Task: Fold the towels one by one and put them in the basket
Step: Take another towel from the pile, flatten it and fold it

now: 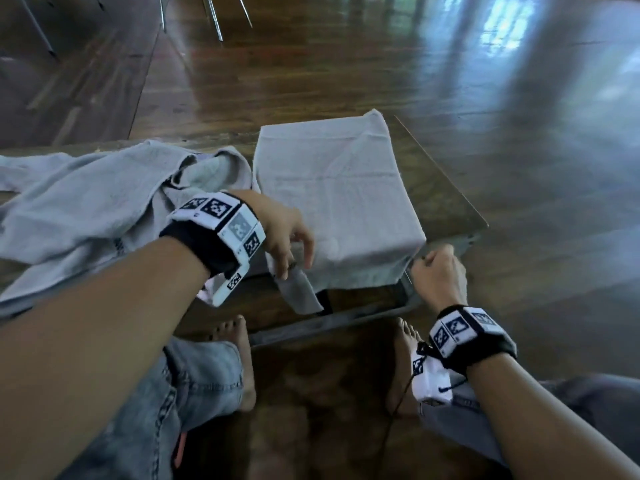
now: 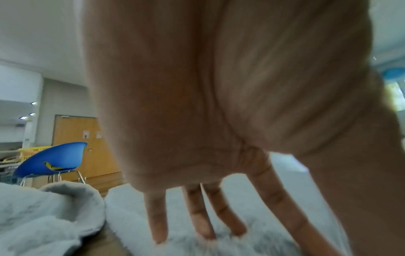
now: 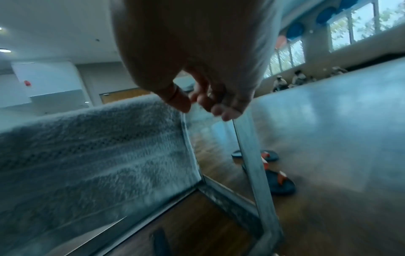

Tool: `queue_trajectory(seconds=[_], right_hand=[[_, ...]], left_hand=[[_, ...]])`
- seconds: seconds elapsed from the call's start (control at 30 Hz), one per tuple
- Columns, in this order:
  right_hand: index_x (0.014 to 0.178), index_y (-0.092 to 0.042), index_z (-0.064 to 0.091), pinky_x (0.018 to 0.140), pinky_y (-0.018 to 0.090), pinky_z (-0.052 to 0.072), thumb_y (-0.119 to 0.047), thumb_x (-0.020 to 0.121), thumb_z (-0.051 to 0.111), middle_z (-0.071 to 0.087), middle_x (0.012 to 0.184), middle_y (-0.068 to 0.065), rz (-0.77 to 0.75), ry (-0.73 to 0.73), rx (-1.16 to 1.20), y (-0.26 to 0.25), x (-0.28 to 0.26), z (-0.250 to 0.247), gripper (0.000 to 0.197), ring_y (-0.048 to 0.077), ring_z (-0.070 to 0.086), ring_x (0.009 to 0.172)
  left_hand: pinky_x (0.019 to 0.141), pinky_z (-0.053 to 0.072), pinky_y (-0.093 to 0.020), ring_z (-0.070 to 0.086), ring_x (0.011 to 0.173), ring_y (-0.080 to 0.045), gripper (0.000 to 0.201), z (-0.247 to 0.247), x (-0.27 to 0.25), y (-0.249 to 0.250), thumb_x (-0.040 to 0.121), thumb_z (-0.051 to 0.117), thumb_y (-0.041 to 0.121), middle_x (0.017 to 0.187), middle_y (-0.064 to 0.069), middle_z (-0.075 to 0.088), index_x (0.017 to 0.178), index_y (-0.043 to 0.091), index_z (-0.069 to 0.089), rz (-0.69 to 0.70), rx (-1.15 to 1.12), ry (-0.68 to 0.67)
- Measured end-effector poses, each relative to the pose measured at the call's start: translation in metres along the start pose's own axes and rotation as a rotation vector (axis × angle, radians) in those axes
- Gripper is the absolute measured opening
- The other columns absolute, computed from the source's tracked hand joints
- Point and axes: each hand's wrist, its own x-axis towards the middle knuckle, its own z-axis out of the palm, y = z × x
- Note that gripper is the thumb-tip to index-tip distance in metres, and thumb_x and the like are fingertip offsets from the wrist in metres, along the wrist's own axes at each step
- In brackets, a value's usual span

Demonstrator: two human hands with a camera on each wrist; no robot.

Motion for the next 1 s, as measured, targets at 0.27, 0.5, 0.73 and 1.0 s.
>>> queue_trajectory(seconds=[0.27,0.5,0.73,1.0], right_hand=[[0.096,-0.011,0.063,0.070,0.030,0.044,-0.034,0.093,0.066,0.063,0.093,0.008,0.064,-0.327,0.259,0.004,-0.004,0.017,0.024,0.022,0.057,0.078],[0.092,-0.015,0.054,0.058,0.030,0.041,-0.023,0.092,0.066,0.053,0.077,0.000,-0.053,-0.283,0.130,-0.002,0.015,-0.024,0.015,0.013,0.052,0.068],[0.094,-0.014,0.068,0.064,0.026,0.060,-0.005,0.100,0.053,0.061,0.109,0.016,-0.127,-0.351,0.695,-0.038,0.013,-0.086,0.019,0.019,0.061,0.079],[0.112,-0.015,0.071,0.070,0.030,0.055,0.020,0.083,0.053,0.073,0.113,0.007,-0.507,-0.328,0.348,-0.062,0.020,-0.112,0.049,0.018,0.067,0.084]], left_hand=[[0.082,0.054,-0.041,0.046,0.105,-0.017,0.028,0.024,-0.004,0.012,0.060,0.090,0.021,0.111,0.004,0.047,0.077,0.034,0.072,-0.005,0.180,0.190],[0.070,0.050,-0.031,0.056,0.080,-0.013,0.041,0.021,-0.007,0.002,0.067,0.085,0.011,0.083,0.012,0.055,0.098,0.027,0.062,0.008,0.116,0.202],[0.063,0.046,-0.019,0.056,0.065,-0.005,0.009,-0.006,-0.034,-0.021,0.085,0.066,0.017,0.071,0.012,0.064,0.089,0.019,0.074,0.057,-0.169,0.458],[0.053,0.040,-0.012,0.052,0.051,0.005,0.032,-0.020,-0.053,-0.066,0.096,0.053,0.040,0.065,0.013,0.063,0.069,0.031,0.067,-0.032,-0.605,1.009]])
